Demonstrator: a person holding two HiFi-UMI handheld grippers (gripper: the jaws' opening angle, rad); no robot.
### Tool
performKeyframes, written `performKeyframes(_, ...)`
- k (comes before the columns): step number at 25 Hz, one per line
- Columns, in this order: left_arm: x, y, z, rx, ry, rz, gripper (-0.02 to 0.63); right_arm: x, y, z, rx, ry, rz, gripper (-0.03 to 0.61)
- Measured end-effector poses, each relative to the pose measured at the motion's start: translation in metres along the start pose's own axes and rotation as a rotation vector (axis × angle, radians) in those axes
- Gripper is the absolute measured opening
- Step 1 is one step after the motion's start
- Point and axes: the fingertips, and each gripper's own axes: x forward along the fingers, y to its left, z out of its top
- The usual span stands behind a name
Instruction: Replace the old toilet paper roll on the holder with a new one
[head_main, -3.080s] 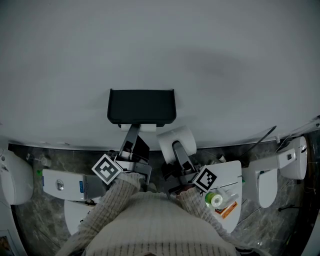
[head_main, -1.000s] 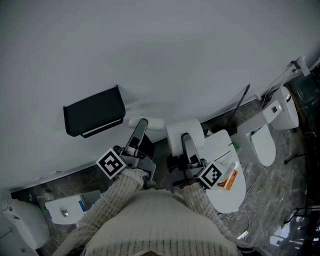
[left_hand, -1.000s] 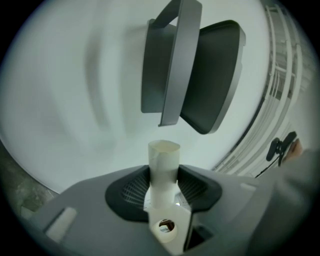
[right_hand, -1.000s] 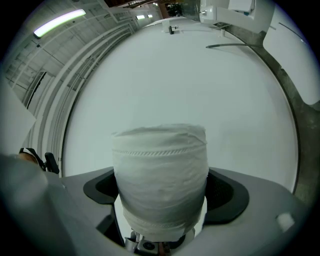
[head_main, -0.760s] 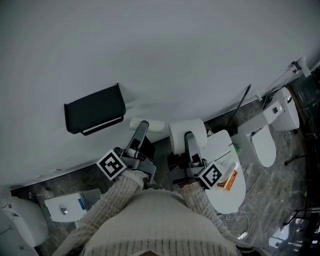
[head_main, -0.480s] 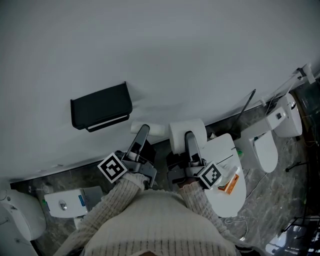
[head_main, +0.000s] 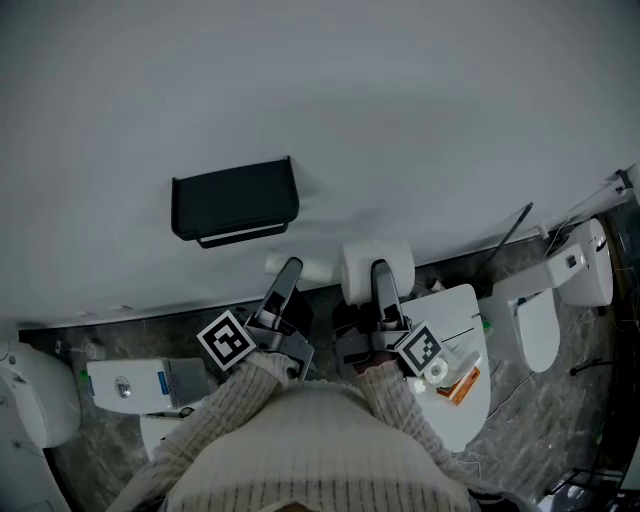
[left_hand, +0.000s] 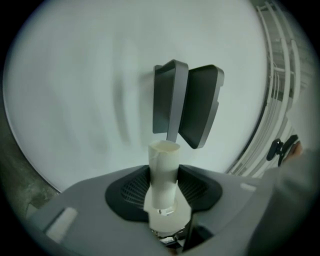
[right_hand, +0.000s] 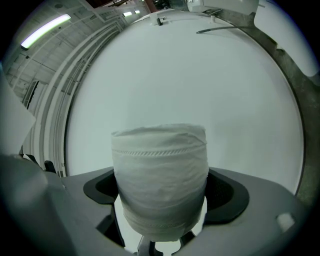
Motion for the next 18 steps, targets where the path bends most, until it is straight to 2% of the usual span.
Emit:
performKeyframes(11,-0.027,0.001,0.049,0.039,-0.129,0.014,0.172,0.045,-0.007,-0.029,0.009,0.083,0.006,0.497)
performKeyframes(18,-0.045,-0.001,0.059,0.058,-0.179,0.021,0.172,0.064,0.001,-0.035,0.01,0.095,0.051,0.497)
